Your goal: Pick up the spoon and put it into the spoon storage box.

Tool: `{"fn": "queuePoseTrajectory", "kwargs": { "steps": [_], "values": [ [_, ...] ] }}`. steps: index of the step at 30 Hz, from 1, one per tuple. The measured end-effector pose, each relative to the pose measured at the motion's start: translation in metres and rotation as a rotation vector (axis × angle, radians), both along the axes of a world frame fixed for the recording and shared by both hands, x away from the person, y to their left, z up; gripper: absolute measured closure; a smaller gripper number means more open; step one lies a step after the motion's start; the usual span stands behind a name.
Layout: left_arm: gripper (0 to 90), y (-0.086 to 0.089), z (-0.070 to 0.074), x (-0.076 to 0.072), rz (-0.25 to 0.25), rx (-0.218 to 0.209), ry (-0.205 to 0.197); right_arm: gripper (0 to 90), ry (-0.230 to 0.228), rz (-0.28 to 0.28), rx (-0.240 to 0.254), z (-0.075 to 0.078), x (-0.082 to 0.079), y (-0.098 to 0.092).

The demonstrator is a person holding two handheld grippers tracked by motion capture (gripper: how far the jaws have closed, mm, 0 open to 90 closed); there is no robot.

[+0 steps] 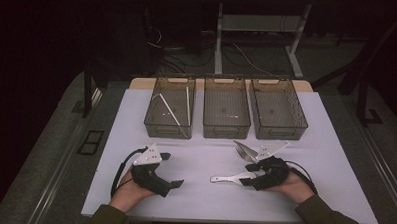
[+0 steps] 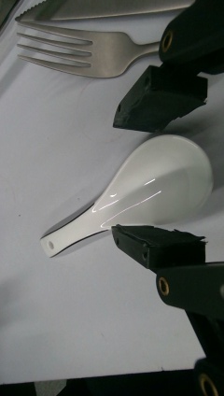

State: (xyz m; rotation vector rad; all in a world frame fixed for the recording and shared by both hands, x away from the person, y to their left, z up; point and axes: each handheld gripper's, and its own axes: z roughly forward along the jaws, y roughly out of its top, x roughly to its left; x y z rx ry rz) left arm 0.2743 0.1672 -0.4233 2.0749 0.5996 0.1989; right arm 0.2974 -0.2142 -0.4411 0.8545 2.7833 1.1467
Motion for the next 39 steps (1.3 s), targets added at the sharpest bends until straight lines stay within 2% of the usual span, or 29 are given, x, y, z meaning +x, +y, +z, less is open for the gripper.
{"fn": "queuePoseTrajectory", "kwargs": {
  "steps": [4, 11, 16, 21, 22, 25, 35, 37, 39],
  "values": [
    [0.0, 0.0, 0.0, 0.0, 0.001, -0.002, -0.001, 43.1, -0.001, 0.006, -0.009, -0.001, 0.0, 0.001],
    [0.0, 0.0, 0.0, 0.0, 0.002, -0.002, -0.004, 46.2, -0.02, 0.03, -0.053, -0.003, -0.004, 0.004],
    [0.0, -0.001, 0.0, 0.0, 0.002, 0.0, -0.003, 53.2, -0.049, 0.044, -0.078, -0.002, -0.01, 0.006],
    [0.0, 0.0, 0.0, 0.0, 0.002, 0.002, -0.005, 60.0, -0.047, 0.078, -0.082, -0.001, -0.016, 0.007],
    [0.0, 0.0, 0.0, 0.0, 0.002, 0.002, -0.005, 60.4, -0.085, 0.089, -0.108, -0.002, -0.018, 0.008],
    [0.0, 0.0, 0.0, 0.0, 0.003, 0.002, -0.004, 60.8, -0.121, 0.092, -0.129, -0.002, -0.022, 0.01],
    [0.0, -0.001, 0.0, 0.0, 0.002, 0.007, -0.003, 65.7, -0.108, 0.087, -0.119, 0.0, -0.025, 0.009],
    [0.0, -0.001, 0.0, 0.0, 0.001, 0.007, -0.006, 76.0, -0.1, 0.071, -0.103, 0.002, -0.024, 0.007],
    [0.0, -0.001, 0.001, 0.0, 0.001, 0.005, -0.006, 77.4, -0.081, 0.067, -0.09, 0.003, -0.024, 0.005]
  ]
}}
